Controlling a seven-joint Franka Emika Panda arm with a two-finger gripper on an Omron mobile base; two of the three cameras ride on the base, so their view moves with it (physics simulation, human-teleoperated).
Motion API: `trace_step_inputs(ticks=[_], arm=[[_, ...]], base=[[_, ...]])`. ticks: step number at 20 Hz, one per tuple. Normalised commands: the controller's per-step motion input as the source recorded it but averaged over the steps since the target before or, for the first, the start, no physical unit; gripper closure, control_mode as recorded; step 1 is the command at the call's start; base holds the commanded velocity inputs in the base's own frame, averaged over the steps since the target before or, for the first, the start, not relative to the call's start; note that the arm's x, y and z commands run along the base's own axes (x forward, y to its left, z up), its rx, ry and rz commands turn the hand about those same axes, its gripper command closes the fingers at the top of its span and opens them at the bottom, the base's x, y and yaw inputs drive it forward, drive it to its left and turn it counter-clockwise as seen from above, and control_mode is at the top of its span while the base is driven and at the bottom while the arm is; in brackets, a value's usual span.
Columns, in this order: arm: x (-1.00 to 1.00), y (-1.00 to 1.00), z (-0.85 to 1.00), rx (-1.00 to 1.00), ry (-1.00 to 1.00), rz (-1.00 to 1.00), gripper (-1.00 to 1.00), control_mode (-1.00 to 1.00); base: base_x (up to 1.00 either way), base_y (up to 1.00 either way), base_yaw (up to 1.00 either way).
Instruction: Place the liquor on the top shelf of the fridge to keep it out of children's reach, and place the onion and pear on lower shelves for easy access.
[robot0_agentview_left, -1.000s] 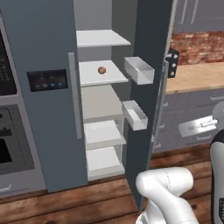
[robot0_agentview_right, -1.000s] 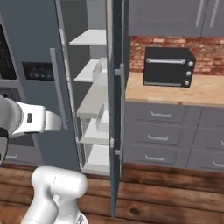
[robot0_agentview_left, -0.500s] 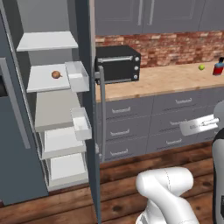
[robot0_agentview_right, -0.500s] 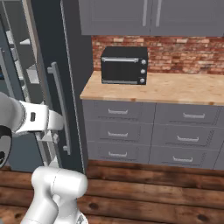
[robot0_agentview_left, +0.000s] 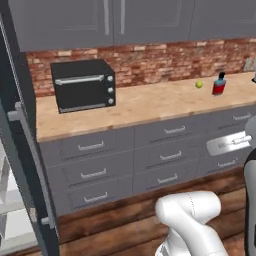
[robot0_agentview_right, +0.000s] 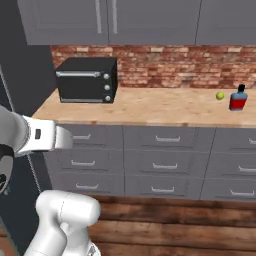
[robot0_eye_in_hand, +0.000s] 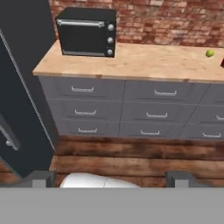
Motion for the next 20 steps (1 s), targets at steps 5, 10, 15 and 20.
trace_step_inputs(ticks=[5,10,15,20], arm=[[0.0,0.0,0.0,0.0,0.0,0.0,-1.0,1.0],[0.0,0.0,0.0,0.0,0.0,0.0,-1.0,1.0],[0.0,0.0,0.0,0.0,0.0,0.0,-1.0,1.0],[0.0,0.0,0.0,0.0,0.0,0.0,-1.0,1.0]], base=[[1.0,-1.0,-0.24],[1.0,-1.0,-0.23],[0.98,-1.0,-0.22],[0.88,-1.0,-0.15]])
